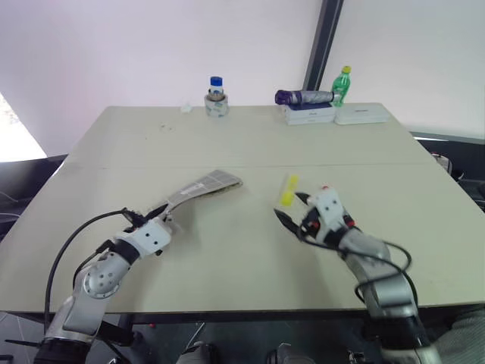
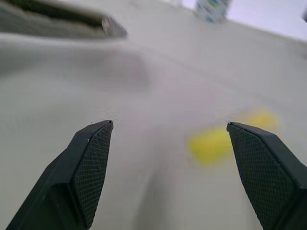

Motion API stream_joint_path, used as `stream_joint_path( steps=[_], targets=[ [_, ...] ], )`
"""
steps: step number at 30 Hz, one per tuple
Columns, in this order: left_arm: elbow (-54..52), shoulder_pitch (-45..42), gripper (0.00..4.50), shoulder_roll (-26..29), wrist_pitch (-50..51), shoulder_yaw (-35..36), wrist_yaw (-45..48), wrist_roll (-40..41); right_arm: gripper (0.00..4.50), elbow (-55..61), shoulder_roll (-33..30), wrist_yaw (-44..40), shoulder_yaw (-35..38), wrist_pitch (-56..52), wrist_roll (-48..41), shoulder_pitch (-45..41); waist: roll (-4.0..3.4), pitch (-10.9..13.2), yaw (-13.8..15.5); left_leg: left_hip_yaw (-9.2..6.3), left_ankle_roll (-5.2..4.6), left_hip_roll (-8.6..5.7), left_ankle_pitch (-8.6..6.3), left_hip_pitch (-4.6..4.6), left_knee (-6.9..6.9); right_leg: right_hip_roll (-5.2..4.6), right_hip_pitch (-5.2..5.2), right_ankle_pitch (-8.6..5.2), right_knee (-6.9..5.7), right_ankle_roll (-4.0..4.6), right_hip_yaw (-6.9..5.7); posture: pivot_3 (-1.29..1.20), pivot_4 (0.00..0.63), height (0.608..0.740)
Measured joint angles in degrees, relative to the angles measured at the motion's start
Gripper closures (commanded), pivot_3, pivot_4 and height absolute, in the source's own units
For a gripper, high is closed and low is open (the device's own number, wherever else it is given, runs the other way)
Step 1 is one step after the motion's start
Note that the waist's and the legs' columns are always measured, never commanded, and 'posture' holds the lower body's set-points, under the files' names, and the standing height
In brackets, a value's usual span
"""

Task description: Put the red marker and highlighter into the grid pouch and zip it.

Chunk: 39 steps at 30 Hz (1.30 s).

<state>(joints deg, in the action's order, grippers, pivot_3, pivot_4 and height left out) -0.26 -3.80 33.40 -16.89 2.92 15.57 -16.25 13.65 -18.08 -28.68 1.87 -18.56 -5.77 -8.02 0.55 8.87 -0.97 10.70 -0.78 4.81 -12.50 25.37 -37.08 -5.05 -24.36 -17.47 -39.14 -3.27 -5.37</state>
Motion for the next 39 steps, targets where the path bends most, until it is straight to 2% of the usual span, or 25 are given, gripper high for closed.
stream_joint_path(
  steps=[4,10,15,21,26,34,37,39],
  targets=[
    [0.3,0.1,4.50,0.0,-0.8,0.0,-0.1,0.0,0.56,6.1,2.5,7.6,-0.1,-2.7,3.4,3.6,0.00,0.0,-0.5,-0.09,0.10,0.07,-0.04,-0.07,0.00,0.07,-0.02,0.06,-0.03,0.10,0.02,0.00,0.150,0.740],
    [2.7,-0.5,4.50,0.0,-2.2,-0.7,-0.2,-0.6,0.56,6.0,9.6,14.6,-2.8,-13.2,4.3,-4.4,0.01,0.0,-0.2,-0.10,-0.02,0.06,-0.01,0.00,-0.01,0.07,-0.07,0.07,-0.03,0.14,0.02,0.00,0.150,0.740],
    [3.2,-0.9,4.50,-0.1,-2.5,-1.5,-0.2,-0.7,0.56,-3.3,14.5,18.6,-0.9,-17.4,2.1,-15.0,0.01,0.0,-0.1,-0.05,-0.03,0.02,0.00,0.01,-0.01,0.12,-0.06,0.07,-0.03,0.14,0.01,0.00,0.150,0.740],
    [3.2,-0.7,4.50,-0.2,-2.5,-1.7,-0.6,-0.8,0.56,-16.0,14.3,25.8,-0.4,-20.2,5.5,-26.0,0.01,0.0,-0.2,-0.02,0.16,0.02,0.11,0.01,0.03,0.10,-0.08,0.07,-0.04,0.13,0.01,0.00,0.150,0.740],
    [3.2,-0.7,4.50,0.0,-2.7,-2.0,-0.9,-2.0,0.56,-24.9,15.3,31.0,1.3,-20.7,6.1,-28.4,0.00,0.0,-0.3,0.04,0.24,0.02,0.16,0.02,0.06,0.12,-0.09,0.07,-0.04,0.13,0.01,0.00,0.150,0.740],
    [3.2,-0.7,4.50,-1.2,-2.7,-2.0,-1.0,-0.9,0.56,-30.3,16.0,32.1,0.9,-18.9,6.7,-29.9,0.00,0.0,-0.6,0.04,0.25,0.03,0.17,0.02,0.09,0.11,-0.10,0.07,-0.04,0.12,0.01,0.00,0.150,0.740],
    [3.2,-0.7,4.50,-1.2,-2.7,-2.0,-1.0,-0.7,1.43,-30.6,16.9,32.2,1.2,-18.4,6.3,-29.9,0.00,0.0,-1.0,0.03,0.25,0.03,0.17,0.01,0.09,0.12,-0.09,0.07,-0.04,0.12,0.01,0.00,0.150,0.740],
    [3.2,-1.2,4.50,-1.2,-2.7,-2.0,-1.0,-0.7,2.49,-31.0,17.1,32.3,0.7,-17.2,6.3,-29.5,0.00,0.0,-1.2,0.02,0.25,0.03,0.17,0.01,0.10,0.11,-0.09,0.07,-0.04,0.12,0.01,0.00,0.150,0.740]
  ],
)
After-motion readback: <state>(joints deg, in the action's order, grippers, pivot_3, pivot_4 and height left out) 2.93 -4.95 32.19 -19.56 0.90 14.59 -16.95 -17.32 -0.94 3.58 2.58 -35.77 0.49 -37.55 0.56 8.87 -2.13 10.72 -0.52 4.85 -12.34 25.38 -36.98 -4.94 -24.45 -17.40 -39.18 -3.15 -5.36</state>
